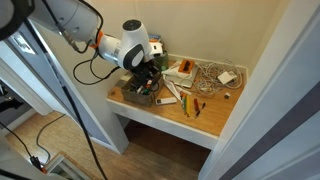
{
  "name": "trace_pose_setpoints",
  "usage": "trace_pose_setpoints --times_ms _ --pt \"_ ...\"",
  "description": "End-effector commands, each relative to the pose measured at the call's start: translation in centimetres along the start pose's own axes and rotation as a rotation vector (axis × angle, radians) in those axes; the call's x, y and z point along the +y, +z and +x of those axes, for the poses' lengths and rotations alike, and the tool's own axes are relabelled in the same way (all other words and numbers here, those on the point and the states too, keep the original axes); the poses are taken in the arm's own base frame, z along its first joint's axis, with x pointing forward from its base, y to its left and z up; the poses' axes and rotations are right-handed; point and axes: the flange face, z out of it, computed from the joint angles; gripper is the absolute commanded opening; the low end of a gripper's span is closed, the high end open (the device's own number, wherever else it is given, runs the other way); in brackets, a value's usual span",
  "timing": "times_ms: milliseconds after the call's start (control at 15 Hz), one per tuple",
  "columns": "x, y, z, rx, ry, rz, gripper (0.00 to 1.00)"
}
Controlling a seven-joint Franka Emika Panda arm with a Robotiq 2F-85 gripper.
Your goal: Place the stick of glue in the box
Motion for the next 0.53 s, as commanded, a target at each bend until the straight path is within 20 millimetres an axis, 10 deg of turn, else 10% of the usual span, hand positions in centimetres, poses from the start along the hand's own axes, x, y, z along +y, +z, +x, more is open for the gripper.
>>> trace_pose_setpoints --times_ms 0,467 --pt "-1.1 3.0 0.2 0.043 -0.043 0.003 0.08" --pt "-3.0 7.9 -0.4 0.120 -0.126 0.032 0.08"
